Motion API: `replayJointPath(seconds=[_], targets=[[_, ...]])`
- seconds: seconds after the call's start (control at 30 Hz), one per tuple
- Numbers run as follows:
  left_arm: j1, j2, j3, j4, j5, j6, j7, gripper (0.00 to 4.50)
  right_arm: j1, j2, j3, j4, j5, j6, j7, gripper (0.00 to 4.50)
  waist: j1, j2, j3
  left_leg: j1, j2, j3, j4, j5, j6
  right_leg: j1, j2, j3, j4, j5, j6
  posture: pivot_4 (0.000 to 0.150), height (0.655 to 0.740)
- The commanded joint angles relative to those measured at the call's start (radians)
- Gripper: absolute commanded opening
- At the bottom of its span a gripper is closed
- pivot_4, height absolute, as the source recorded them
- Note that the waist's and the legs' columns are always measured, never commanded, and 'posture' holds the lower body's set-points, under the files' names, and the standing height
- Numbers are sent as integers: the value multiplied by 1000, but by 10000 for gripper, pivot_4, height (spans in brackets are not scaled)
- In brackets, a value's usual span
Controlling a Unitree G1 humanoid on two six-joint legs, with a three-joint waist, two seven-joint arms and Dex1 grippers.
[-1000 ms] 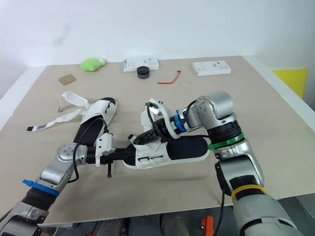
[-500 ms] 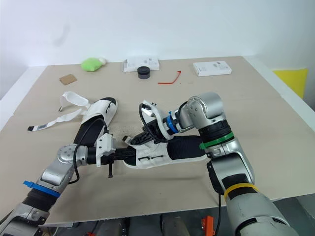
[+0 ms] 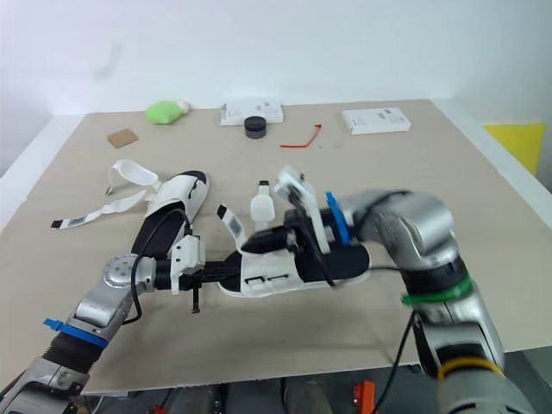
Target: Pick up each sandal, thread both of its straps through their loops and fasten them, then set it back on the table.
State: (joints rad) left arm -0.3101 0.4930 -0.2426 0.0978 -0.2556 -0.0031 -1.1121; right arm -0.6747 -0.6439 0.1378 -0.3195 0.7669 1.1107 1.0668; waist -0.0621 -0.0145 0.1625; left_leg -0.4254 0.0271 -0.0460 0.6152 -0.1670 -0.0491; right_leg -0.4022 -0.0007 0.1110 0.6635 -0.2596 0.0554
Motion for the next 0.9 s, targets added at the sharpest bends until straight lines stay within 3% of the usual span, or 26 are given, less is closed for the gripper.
replayJointPath(seconds=[0.03, 0.13, 0.33, 0.6, 0.77, 0.9], targets=[[48, 22, -57, 71, 80, 51, 4, 0, 155, 12, -76, -166, -49, -273, 19, 447, 1, 0, 0, 0, 0, 0, 0, 0, 0, 0, 0, 0, 0, 0, 0, 1500, 7400], [48, 27, -57, 73, 79, 53, -7, 0, 251, 11, -25, -195, -192, -504, 22, 447, 1, 0, 0, 1, 0, 1, 0, 0, 0, -1, 0, 0, 0, 0, 0, 1500, 7400], [31, 32, -57, 84, 79, 56, -24, 0, 326, 39, 45, -76, -451, -1019, 64, 447, 0, -3, 0, 2, 1, 1, 0, 0, -1, -4, 0, 0, 0, 0, 0, 1500, 7400], [23, 35, -55, 98, 80, 54, -35, 0, 342, 4, 77, 172, -614, -1805, 183, 447, 1, -4, 0, 2, 1, 2, -1, -1, -1, 0, -1, 0, 0, 0, -1, 1500, 7400], [26, 36, -58, 99, 81, 55, -38, 0, 297, -28, 114, 321, -677, -2054, 169, 447, 4, -3, 0, 4, 1, 2, -2, -1, -1, 1, 0, 0, 0, 0, -1, 1500, 7400], [24, 36, -59, 101, 80, 56, -39, 0, 289, -72, 135, 345, -707, -2033, 152, 447, 7, -4, 0, 5, 1, 2, -2, 0, -1, 3, 0, 0, 0, -1, -2, 1500, 7400]])
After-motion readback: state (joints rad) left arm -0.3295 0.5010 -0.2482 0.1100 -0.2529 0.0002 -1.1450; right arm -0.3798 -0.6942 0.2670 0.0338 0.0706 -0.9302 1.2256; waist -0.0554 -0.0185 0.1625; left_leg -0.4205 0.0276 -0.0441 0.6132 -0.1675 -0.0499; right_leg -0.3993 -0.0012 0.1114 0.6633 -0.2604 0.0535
